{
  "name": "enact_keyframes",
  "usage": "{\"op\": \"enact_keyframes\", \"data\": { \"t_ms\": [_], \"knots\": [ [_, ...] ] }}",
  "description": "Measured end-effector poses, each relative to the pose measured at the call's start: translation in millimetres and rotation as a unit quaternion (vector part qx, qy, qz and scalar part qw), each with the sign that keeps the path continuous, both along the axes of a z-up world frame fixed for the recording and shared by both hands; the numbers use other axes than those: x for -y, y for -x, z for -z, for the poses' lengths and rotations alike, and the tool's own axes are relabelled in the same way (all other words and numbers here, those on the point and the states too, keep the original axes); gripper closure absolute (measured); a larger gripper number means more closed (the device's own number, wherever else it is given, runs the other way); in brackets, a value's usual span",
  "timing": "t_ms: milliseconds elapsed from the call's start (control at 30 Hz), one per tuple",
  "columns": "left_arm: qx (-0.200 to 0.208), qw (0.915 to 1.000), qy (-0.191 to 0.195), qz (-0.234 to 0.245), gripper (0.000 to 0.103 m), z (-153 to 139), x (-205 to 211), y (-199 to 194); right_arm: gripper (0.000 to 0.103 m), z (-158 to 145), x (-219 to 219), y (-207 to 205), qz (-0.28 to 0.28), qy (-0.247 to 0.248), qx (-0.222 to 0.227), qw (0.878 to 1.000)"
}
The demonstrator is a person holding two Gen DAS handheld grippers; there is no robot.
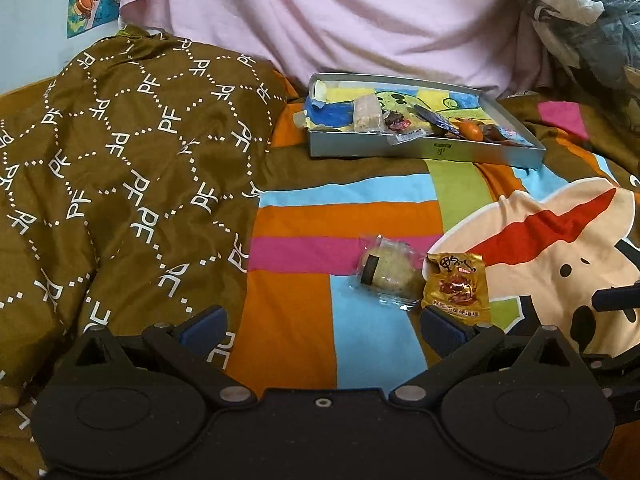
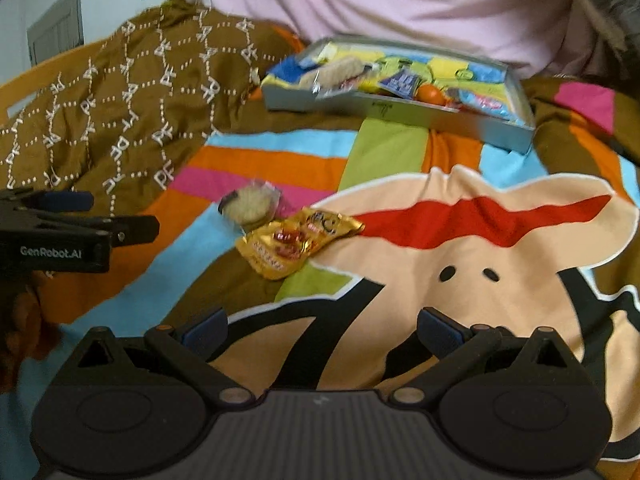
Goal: Organize snacks
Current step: 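Move the left gripper to the clear-wrapped cookie while the right gripper approaches the gold jerky packet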
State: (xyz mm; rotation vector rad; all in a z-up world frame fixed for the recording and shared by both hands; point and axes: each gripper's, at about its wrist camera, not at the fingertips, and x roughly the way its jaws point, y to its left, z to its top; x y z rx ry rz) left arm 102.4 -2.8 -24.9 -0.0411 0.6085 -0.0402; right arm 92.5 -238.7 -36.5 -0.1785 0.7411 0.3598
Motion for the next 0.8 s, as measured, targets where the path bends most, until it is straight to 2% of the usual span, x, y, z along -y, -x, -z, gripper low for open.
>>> {"op": "enact_keyframes", "data": {
  "t_ms": [267, 533, 667, 800],
  "knots": [
    [-0.009, 0.9999, 0.008, 0.009, 0.001, 5, -3, -8, 0.0, 4, -9, -11, -0.003, 0.006, -0.015, 1.0],
    [0.01, 0.9999, -0.005, 0.005, 0.001, 5, -9, -22, 0.0, 6, -15, -25, -0.009, -0.003, -0.014, 1.0],
    [0.015, 0.9997, -0.018, -0.002, 0.001, 7, -13, -31, 0.0, 8, -19, -39, 0.003, -0.006, -0.015, 1.0],
    [0.012, 0.9998, -0.014, -0.004, 0.001, 9, -17, -36, 0.0, 10, -21, -56, 0.025, -0.02, -0.025, 0.999]
  ]
}}
